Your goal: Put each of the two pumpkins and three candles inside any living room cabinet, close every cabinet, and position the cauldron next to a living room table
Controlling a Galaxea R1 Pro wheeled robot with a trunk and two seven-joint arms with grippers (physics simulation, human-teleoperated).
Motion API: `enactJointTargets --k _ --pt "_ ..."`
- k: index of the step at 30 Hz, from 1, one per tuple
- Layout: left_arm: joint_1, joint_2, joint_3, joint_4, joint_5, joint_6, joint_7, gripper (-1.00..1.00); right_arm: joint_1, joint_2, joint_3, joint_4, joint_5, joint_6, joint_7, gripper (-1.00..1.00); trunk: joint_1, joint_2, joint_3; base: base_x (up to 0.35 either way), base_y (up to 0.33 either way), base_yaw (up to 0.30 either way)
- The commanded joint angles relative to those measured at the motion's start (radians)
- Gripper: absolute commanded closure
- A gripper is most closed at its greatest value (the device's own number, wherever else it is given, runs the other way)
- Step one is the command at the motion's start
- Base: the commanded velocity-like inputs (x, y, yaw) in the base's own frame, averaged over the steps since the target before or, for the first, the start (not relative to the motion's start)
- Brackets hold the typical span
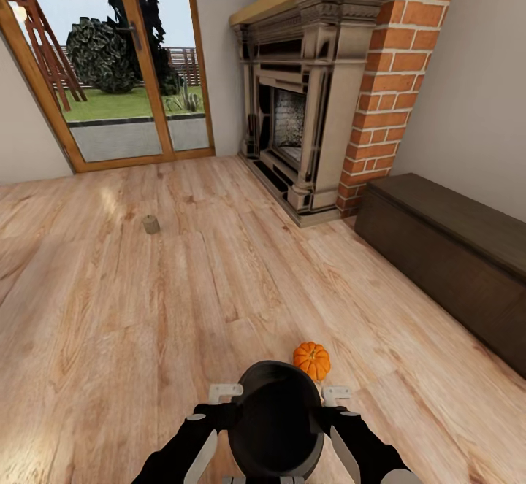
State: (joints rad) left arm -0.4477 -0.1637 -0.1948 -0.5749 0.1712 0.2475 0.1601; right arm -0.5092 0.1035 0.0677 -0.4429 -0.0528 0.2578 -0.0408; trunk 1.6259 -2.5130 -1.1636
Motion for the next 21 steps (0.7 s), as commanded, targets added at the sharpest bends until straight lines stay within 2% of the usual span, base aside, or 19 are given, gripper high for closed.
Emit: enactJointTargets --k 1,6,7,21 --pt "0.000 0.001 -0.006 -0.002 0.010 0.004 0.009 -1.00 0.000 -0.001 0.006 -0.002 -0.005 0.006 -0.004 -1.00 0.000 0.000 -0.001 0.000 0.000 0.000" --pt "0.000 0.001 -0.006 -0.002 0.011 0.004 0.010 -1.00 0.000 -0.001 0.006 -0.002 -0.005 0.006 -0.005 -1.00 0.000 0.000 -0.001 0.000 0.000 0.000" --pt "0.000 0.001 -0.006 -0.002 0.011 0.005 0.010 -1.00 0.000 -0.001 0.006 -0.002 -0.005 0.006 -0.005 1.00 0.000 0.000 -0.001 0.000 0.000 0.000" --pt "0.000 0.001 -0.005 0.009 0.016 0.004 0.009 -1.00 0.000 -0.001 0.006 -0.004 -0.005 0.006 -0.004 1.00 0.000 0.000 -0.001 0.000 0.000 0.000"
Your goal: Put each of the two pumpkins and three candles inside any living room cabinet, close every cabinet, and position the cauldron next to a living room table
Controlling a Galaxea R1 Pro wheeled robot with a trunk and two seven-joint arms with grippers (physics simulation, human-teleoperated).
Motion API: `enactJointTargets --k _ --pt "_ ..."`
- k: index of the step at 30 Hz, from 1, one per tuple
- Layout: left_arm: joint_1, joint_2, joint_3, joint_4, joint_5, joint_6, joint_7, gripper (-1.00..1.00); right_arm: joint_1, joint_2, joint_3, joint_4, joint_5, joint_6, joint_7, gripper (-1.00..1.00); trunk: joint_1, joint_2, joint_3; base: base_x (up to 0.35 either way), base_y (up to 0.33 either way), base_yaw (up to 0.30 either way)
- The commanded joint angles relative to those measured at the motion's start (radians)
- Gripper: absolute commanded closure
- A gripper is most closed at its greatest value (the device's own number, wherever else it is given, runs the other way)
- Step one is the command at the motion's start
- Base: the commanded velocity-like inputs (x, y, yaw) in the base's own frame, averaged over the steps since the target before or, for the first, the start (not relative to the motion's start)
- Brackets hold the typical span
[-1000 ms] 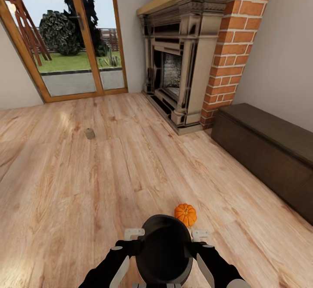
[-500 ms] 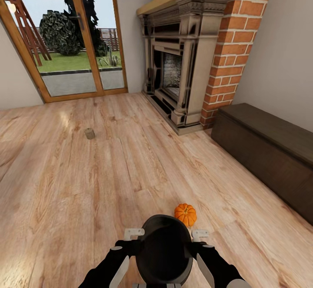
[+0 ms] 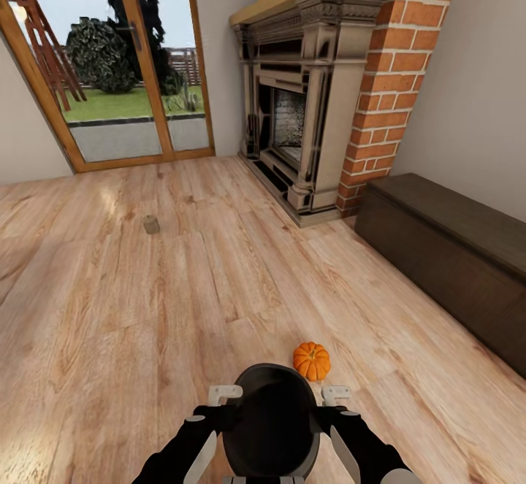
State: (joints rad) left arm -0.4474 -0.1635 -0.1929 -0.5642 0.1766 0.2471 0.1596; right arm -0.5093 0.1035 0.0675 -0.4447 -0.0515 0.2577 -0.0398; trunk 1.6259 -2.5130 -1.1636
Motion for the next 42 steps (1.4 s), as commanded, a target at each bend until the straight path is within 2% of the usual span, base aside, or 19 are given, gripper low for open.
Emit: enactJointTargets --k 1,8,9,12,13,17,42 --pt "0.000 0.001 -0.007 -0.002 0.011 0.004 0.009 -1.00 0.000 -0.001 0.006 -0.002 -0.007 0.006 -0.005 1.00 0.000 0.000 -0.001 0.000 0.000 0.000" --pt "0.000 0.001 -0.006 -0.002 0.011 0.004 0.009 -1.00 0.000 -0.001 0.006 -0.002 -0.007 0.005 -0.005 1.00 0.000 0.000 -0.001 0.000 0.000 0.000" --pt "0.000 0.001 -0.005 -0.002 0.011 0.004 0.009 1.00 0.000 -0.001 0.006 -0.002 -0.007 0.005 -0.005 1.00 0.000 0.000 -0.001 0.000 0.000 0.000" --pt "0.000 0.001 -0.005 0.000 0.011 0.004 0.009 1.00 0.000 -0.001 0.006 -0.002 -0.007 0.005 -0.005 1.00 0.000 0.000 -0.001 0.000 0.000 0.000" --pt "0.000 0.000 -0.004 0.000 0.023 0.003 0.016 1.00 0.000 -0.001 0.006 -0.003 -0.007 0.005 -0.005 1.00 0.000 0.000 -0.001 0.000 0.000 0.000" --pt "0.000 0.000 -0.005 -0.002 0.033 0.003 0.022 1.00 0.000 -0.001 0.006 -0.003 -0.007 0.005 -0.005 1.00 0.000 0.000 -0.001 0.000 0.000 0.000" --pt "0.001 0.002 -0.003 -0.013 0.035 -0.003 0.017 1.00 0.000 -0.001 0.006 -0.005 -0.007 0.005 -0.005 1.00 0.000 0.000 -0.001 0.000 0.000 0.000"
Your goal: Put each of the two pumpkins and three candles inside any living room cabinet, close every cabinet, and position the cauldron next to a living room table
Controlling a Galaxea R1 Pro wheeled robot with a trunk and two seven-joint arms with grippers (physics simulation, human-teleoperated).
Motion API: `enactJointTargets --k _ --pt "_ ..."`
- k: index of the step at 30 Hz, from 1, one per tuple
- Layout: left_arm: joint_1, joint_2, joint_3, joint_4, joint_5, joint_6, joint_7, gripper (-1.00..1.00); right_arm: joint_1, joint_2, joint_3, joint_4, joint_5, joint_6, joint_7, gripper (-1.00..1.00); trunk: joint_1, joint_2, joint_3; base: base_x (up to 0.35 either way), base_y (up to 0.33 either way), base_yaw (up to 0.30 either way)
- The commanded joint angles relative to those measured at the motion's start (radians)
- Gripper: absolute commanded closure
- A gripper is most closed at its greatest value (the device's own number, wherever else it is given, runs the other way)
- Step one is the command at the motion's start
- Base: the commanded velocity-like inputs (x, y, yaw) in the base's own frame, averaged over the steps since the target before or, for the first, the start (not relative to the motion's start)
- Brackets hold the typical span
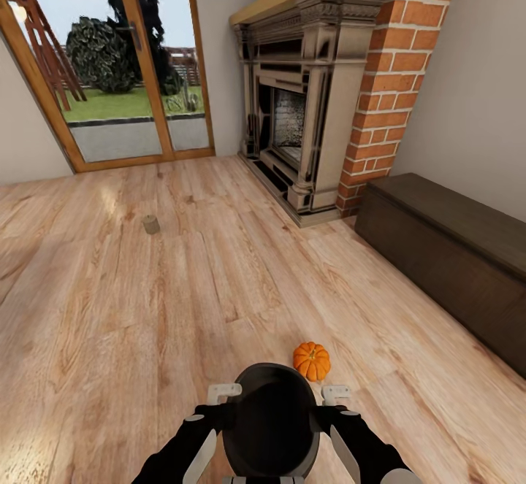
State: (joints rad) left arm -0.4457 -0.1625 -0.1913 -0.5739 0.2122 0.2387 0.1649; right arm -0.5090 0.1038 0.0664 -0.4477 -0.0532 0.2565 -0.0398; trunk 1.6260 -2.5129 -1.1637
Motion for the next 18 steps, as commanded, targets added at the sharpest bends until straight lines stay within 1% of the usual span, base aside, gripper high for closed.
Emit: enactJointTargets --k 1,3,10,14,18 --pt "-0.001 0.001 -0.004 -0.003 0.000 0.005 0.011 1.00 0.000 -0.001 0.007 -0.002 -0.005 0.006 -0.005 1.00 0.000 0.000 -0.001 0.000 0.000 0.000" --pt "-0.001 0.001 -0.005 -0.003 0.000 0.005 0.011 1.00 0.000 -0.001 0.007 -0.002 -0.005 0.006 -0.005 1.00 0.000 0.000 -0.001 0.000 0.000 0.000" --pt "-0.001 0.001 -0.005 -0.003 0.000 0.005 0.011 1.00 0.000 -0.001 0.007 -0.002 -0.005 0.004 -0.005 1.00 -0.003 0.001 0.026 0.000 0.000 0.000" --pt "-0.001 0.001 -0.004 -0.003 0.000 0.004 0.010 1.00 0.000 -0.001 0.007 -0.002 -0.005 0.004 -0.005 1.00 -0.003 0.001 0.026 0.000 0.000 0.000" --pt "-0.001 0.001 -0.005 -0.003 0.000 0.004 0.011 1.00 0.000 -0.001 0.007 -0.002 -0.005 0.001 -0.005 1.00 -0.005 0.002 0.042 0.000 0.000 0.000"
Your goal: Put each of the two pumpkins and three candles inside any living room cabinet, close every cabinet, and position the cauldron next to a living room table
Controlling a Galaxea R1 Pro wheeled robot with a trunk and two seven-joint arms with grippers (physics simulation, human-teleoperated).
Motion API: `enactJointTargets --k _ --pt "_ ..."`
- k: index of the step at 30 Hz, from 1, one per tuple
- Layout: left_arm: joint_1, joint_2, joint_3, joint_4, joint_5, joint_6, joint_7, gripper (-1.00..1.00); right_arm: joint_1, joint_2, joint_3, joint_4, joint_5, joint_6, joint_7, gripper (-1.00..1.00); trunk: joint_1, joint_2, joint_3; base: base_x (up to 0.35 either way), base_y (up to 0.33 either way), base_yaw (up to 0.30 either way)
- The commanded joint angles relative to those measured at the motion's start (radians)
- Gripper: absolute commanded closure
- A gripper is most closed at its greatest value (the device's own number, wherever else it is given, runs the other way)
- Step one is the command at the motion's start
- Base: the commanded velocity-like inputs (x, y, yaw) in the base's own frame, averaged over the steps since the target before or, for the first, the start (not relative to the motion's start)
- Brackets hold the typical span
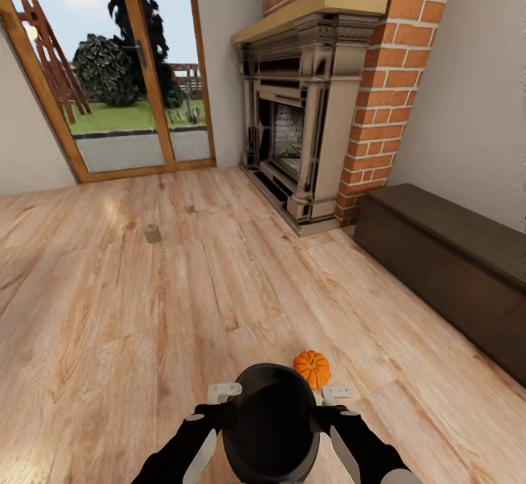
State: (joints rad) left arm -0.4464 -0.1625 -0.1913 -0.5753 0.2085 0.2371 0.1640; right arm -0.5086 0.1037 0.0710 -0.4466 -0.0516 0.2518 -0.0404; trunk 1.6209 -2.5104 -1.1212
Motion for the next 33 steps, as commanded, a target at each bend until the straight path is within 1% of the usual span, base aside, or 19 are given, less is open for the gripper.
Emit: enactJointTargets --k 1,28,33 --pt "0.000 0.001 -0.005 -0.001 0.003 0.005 0.012 1.00 -0.001 -0.001 0.003 -0.003 -0.007 0.005 -0.004 1.00 -0.001 0.000 0.003 0.000 0.000 0.000" --pt "0.000 0.001 -0.005 -0.001 0.003 0.005 0.019 1.00 -0.001 -0.002 0.003 -0.008 -0.008 -0.007 0.003 1.00 -0.013 0.006 0.108 0.000 0.000 0.000" --pt "0.000 0.002 -0.005 -0.001 0.003 0.005 0.019 1.00 -0.001 -0.002 0.004 -0.008 -0.008 -0.026 0.001 1.00 -0.015 0.007 0.127 0.000 0.000 0.000"
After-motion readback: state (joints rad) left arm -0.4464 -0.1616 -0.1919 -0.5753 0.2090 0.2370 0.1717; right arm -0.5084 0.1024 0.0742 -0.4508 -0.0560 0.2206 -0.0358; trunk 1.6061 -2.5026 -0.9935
